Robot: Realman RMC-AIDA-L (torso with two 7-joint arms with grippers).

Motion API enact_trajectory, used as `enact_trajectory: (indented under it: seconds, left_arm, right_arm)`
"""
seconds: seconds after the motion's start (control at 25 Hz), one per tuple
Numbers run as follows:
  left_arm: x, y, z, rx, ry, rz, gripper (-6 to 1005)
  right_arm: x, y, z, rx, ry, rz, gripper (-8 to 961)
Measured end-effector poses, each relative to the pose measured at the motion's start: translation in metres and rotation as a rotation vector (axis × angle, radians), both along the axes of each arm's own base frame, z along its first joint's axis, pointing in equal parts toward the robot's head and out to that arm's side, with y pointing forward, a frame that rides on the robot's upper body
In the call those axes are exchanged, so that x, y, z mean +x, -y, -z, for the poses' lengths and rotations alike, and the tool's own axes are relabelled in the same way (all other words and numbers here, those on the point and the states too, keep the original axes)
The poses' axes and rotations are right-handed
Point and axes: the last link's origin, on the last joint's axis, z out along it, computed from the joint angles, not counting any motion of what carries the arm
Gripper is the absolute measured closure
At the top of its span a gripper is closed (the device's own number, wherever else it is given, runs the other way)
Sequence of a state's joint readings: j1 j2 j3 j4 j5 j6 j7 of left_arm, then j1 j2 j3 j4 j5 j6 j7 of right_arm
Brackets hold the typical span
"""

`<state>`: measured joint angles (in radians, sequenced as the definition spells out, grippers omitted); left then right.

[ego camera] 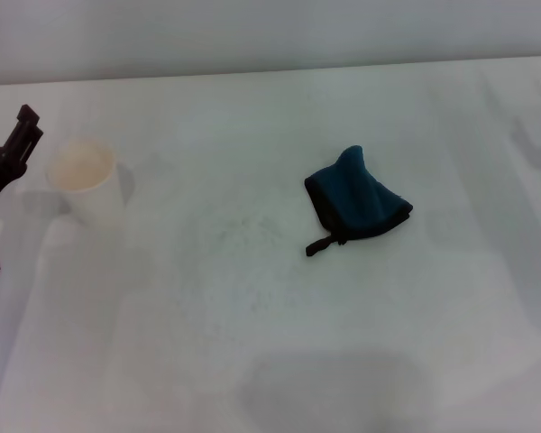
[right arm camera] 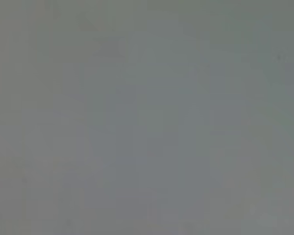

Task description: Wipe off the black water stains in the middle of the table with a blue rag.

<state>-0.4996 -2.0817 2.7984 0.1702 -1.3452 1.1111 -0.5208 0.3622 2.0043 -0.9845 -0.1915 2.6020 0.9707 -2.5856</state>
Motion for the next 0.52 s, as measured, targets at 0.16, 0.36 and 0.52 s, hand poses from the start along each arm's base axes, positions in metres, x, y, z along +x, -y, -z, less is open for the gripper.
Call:
enact_trajectory:
  seconds: [0.16,0.36,0.52]
  left_arm:
    - [0.000,0.003,0.001,0.014,0.027,-0.013,111]
    - [-0.008,0.008,-0.006,0.047,0.041,-0.029,111]
    - [-0.012,0.014,-0.011,0.069,0.037,-0.024,111]
  right_arm:
    - [0.008,0.012,0.000,-0.005,-0.002,0.018,85]
    - [0.017,0.025,-0.003,0.009,-0.013,0.037,85]
    - [0.018,0.029,-0.003,0.015,-0.016,0.036,85]
